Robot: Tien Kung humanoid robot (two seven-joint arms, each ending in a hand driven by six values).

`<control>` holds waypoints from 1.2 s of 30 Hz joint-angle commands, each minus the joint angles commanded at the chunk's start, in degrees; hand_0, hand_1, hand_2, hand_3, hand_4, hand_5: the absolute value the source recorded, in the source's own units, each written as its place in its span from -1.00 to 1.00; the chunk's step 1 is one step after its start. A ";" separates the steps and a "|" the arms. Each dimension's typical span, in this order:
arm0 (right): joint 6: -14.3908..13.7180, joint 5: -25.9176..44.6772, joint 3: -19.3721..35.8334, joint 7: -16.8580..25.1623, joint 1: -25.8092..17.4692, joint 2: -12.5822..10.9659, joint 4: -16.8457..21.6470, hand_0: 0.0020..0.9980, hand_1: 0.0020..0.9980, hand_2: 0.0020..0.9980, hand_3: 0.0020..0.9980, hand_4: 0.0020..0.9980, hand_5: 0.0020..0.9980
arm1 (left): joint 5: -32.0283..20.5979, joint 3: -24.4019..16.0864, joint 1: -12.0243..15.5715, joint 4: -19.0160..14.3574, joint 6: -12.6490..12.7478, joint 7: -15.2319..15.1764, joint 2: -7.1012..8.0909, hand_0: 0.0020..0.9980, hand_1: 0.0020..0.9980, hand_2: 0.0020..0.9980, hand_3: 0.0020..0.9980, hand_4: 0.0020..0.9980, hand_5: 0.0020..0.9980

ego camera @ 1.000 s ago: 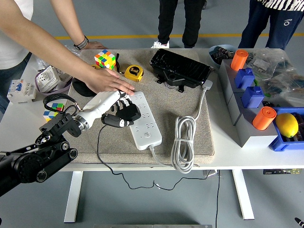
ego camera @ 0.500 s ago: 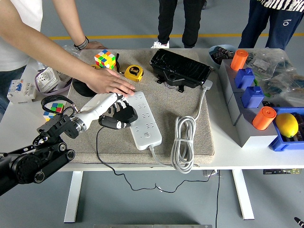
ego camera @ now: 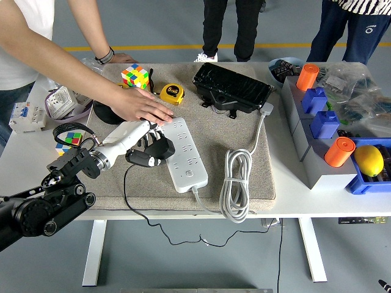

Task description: Put the plug near the board,insert it into the board,press the button,pull the plug out

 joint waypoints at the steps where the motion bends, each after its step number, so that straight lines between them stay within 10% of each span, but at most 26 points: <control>1: 0.00 -0.01 0.03 0.01 -0.01 0.02 -0.01 0.21 0.23 0.21 0.10 0.90 -0.23 | 0.36 0.08 -0.03 -0.01 0.08 -0.12 0.01 -0.44 -0.30 -0.20 0.07 0.66 -1.00; 36: -0.01 -0.46 0.50 0.08 -0.05 -0.01 0.42 0.21 0.23 0.21 0.10 0.90 -0.23 | 2.38 0.02 -0.20 0.22 0.17 0.26 -0.12 -0.43 -0.27 -0.18 0.08 0.66 -1.00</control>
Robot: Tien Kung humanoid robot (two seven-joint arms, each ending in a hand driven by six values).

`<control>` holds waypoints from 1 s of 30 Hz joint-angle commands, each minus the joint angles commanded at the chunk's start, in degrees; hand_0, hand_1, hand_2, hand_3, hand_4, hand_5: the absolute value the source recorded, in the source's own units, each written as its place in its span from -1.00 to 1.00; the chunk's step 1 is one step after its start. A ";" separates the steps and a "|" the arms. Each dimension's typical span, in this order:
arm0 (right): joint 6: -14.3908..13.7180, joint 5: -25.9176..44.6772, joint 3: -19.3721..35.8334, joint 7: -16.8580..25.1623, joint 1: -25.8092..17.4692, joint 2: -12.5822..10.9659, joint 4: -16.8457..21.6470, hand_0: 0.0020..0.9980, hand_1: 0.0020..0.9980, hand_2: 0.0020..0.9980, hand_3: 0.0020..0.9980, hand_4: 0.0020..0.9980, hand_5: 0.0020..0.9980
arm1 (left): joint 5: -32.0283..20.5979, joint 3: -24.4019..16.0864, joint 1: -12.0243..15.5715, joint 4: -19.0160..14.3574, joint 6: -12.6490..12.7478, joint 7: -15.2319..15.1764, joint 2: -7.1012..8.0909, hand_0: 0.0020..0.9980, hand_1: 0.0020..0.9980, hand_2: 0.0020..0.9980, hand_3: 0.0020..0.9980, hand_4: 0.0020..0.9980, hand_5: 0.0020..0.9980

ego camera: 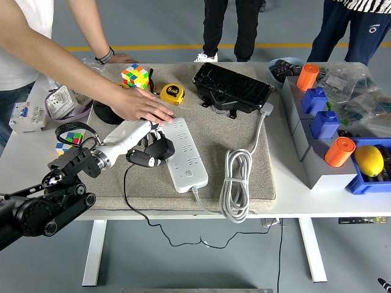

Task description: Put the plug near the board,insert it into the board,press the button,pull the plug out

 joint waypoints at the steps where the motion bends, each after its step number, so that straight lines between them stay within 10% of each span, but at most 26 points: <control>1: 0.00 0.00 0.00 0.00 0.01 0.01 0.01 0.21 0.23 0.21 0.10 0.90 -0.23 | 0.06 0.01 0.00 0.05 0.03 0.01 -0.01 -0.43 -0.27 -0.18 0.08 0.66 -1.00; 20: 0.04 -0.04 0.09 0.03 0.04 0.11 0.04 0.21 0.23 0.21 0.10 0.90 -0.23 | 1.10 -0.53 0.17 0.18 -1.71 1.05 0.06 -0.29 -0.08 0.02 0.11 0.71 -0.98; 21: 0.06 -0.02 0.05 0.02 0.02 0.13 0.02 0.21 0.23 0.21 0.10 0.90 -0.24 | 1.09 -0.62 0.22 0.17 -1.75 0.95 0.06 -0.24 -0.02 0.05 0.13 1.00 -0.65; 30: 0.10 0.01 0.03 0.04 0.07 0.14 0.04 0.21 0.23 0.21 0.10 0.90 -0.23 | 0.81 -0.92 0.23 0.21 -1.65 0.51 0.03 -0.27 0.03 0.07 0.17 1.00 -0.49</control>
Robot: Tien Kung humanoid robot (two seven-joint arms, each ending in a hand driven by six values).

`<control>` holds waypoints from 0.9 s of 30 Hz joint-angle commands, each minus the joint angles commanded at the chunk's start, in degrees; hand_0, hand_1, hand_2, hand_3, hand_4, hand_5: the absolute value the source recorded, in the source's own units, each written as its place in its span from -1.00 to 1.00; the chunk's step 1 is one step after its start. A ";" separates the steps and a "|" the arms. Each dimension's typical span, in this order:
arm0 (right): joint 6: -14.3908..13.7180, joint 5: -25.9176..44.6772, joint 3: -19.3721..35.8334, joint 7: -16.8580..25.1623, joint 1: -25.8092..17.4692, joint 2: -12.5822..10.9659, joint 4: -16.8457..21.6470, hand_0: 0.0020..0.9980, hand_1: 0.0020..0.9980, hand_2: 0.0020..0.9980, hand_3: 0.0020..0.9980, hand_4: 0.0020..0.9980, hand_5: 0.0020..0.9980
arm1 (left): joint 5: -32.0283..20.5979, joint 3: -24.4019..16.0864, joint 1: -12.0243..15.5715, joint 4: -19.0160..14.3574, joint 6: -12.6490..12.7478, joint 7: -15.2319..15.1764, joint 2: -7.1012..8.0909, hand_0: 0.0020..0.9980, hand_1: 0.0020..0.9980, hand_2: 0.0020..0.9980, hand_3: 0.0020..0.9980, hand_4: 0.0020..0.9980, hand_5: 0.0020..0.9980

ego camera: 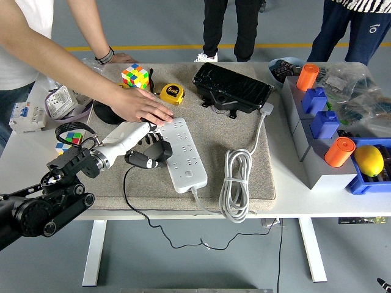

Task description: Put the plug near the board,insert it into the board,press the button,pull the plug out

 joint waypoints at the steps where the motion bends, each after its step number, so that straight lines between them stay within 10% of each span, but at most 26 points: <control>1: 0.00 0.00 0.00 0.00 0.01 0.01 -0.01 0.21 0.23 0.21 0.10 0.90 -0.23 | -0.05 -0.03 0.00 -0.01 -0.02 -0.01 0.00 -0.27 0.03 0.07 0.17 1.00 -0.49; 15: 0.06 0.05 -0.11 -0.01 -0.07 0.02 -0.05 0.21 0.23 0.21 0.10 0.90 -0.24 | -0.51 -0.83 0.18 -0.62 0.34 -0.29 0.07 -0.16 0.14 0.18 0.35 1.00 0.06; 27: 0.06 0.07 -0.24 -0.01 -0.07 -0.04 -0.03 0.21 0.23 0.21 0.10 0.91 -0.24 | -0.23 -2.39 1.44 -2.93 0.89 -1.05 0.69 -0.06 0.24 0.30 0.44 1.00 0.09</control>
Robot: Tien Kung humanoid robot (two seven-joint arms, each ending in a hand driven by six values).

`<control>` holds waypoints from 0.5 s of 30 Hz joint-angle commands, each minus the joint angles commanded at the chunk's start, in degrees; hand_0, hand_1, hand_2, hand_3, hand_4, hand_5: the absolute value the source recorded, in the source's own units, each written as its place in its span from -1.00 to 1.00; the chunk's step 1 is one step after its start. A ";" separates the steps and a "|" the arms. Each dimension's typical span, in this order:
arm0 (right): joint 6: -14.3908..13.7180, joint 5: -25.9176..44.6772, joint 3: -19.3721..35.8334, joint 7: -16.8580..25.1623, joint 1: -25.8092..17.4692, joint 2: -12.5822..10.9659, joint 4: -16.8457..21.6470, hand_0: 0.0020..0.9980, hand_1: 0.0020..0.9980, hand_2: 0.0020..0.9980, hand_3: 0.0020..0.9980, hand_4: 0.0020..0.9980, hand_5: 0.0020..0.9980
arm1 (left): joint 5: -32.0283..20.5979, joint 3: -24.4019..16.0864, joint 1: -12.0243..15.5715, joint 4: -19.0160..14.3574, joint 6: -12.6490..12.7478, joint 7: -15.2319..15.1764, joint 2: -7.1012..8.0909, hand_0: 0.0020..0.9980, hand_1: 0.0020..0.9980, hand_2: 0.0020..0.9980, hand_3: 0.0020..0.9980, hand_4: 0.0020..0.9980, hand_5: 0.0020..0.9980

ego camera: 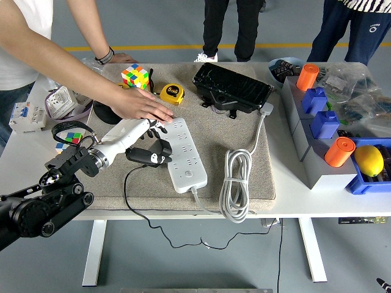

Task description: Put the plug near the board,insert it into the board,press the button,pull the plug out

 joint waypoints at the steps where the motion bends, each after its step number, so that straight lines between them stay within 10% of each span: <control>1: 0.00 -0.01 -0.02 0.00 -0.02 -0.03 0.01 0.21 0.23 0.21 0.10 0.91 -0.24 | -0.19 -0.34 0.29 -0.52 0.31 -0.47 0.14 -0.06 0.24 0.30 0.44 1.00 0.09; 15: 0.04 -0.01 -0.40 0.06 -0.41 -0.12 -0.04 0.21 0.23 0.21 0.10 0.91 -0.24 | -3.53 -4.03 8.25 -7.64 4.21 -6.56 1.86 0.49 0.57 0.59 0.56 0.80 0.60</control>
